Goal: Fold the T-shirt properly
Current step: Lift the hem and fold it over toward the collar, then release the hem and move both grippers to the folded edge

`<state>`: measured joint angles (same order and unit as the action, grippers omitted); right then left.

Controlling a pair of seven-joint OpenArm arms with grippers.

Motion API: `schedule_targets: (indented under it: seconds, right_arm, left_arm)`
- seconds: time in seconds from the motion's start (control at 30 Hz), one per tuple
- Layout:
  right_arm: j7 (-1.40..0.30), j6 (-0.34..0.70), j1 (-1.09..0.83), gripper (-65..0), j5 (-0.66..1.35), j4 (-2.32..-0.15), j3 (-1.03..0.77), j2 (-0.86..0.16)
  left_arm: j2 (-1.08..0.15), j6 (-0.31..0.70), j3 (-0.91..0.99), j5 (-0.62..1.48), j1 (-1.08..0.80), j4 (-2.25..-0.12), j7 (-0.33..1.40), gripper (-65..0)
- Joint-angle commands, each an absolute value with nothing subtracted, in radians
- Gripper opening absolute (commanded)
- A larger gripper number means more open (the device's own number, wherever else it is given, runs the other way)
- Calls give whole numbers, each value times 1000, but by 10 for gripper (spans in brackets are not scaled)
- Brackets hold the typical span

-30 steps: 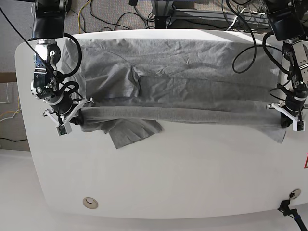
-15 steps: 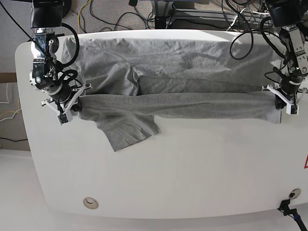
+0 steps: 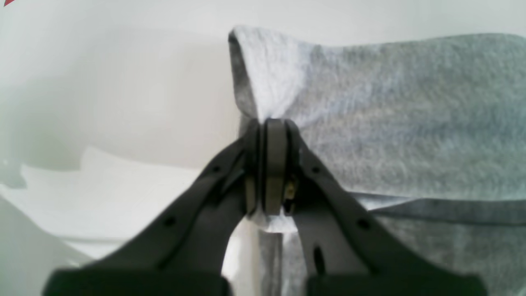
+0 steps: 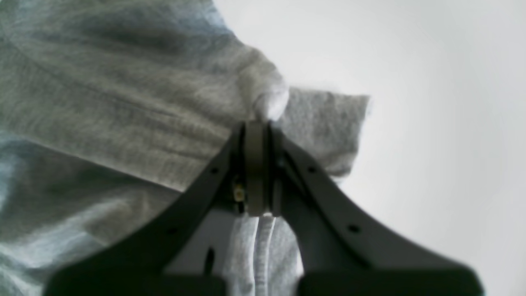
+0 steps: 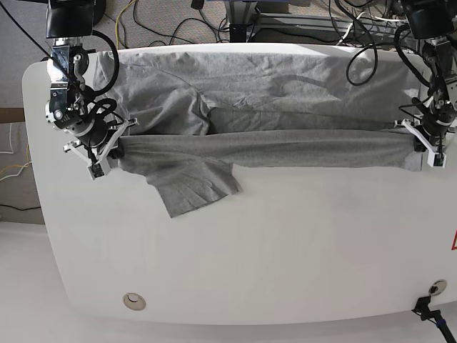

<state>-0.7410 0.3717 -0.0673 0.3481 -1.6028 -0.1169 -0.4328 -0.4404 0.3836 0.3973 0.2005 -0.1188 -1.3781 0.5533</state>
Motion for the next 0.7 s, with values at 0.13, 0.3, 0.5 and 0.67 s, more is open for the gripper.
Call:
schedule_targets:
  seconds: [0.13,0.3,0.5,0.67]
  right_arm:
    - [-725,371,-59,-617,352,-1534,-124,-446]
    - [-725,369,-62,-353,352,-1535,-124,-446]
    - [-725,366,-54,-302,358,-1649,-125,-450]
    - [-730,369,51,-302,352,-1641,-122,-398]
  left_arm:
    - [-475,372,407,197,-107,-1394,533,-394]
    - [-475,367,410,142,-99,-1394,590,-234]
    - [-473,374,452,142,-74,-1457,585,-207]
    - [-469,374,463,140,-47,-1512,590,-207]
